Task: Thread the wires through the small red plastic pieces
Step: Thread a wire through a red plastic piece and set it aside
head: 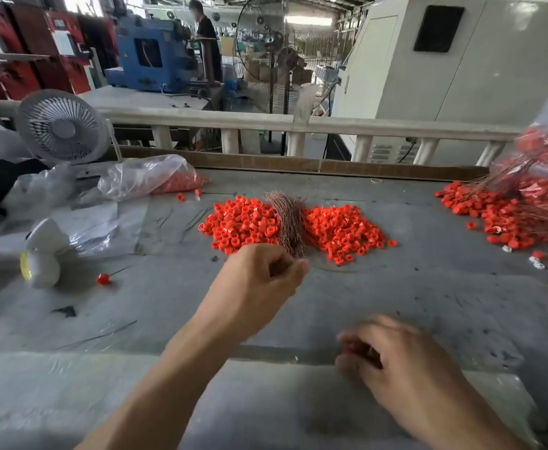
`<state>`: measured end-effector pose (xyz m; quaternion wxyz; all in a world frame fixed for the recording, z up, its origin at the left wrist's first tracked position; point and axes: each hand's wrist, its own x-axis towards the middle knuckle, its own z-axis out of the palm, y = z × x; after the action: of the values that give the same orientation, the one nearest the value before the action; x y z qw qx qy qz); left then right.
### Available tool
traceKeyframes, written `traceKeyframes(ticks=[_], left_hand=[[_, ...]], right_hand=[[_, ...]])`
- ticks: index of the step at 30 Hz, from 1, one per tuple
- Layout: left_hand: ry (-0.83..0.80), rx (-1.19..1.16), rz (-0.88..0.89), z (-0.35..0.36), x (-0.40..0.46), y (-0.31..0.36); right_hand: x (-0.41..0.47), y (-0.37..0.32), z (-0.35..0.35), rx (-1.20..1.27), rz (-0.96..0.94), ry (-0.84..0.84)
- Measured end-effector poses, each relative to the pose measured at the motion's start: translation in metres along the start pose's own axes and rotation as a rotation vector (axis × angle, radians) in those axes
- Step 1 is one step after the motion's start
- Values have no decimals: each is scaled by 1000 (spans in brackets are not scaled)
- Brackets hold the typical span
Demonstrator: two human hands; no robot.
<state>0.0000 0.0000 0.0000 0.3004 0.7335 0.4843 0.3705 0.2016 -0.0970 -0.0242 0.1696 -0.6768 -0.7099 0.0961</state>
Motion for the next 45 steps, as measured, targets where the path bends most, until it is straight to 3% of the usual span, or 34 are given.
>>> traceKeyframes(ticks=[6, 18, 28, 33, 38, 45], left_hand=[[32, 189, -37, 2, 47, -17], [180, 333, -53, -3, 121, -45], [244, 328, -78, -12, 114, -61], [236, 388, -90, -13, 112, -68], [214, 388, -41, -5, 111, -72], [123, 366, 41, 3, 104, -71]], right_hand=[[30, 0, 5, 14, -23, -83], [190, -13, 1, 269, -4, 277], [216, -29, 28, 451, -86, 303], [210, -6, 16, 413, 31, 438], [200, 12, 14, 263, 126, 332], [197, 15, 18, 315, 87, 178]])
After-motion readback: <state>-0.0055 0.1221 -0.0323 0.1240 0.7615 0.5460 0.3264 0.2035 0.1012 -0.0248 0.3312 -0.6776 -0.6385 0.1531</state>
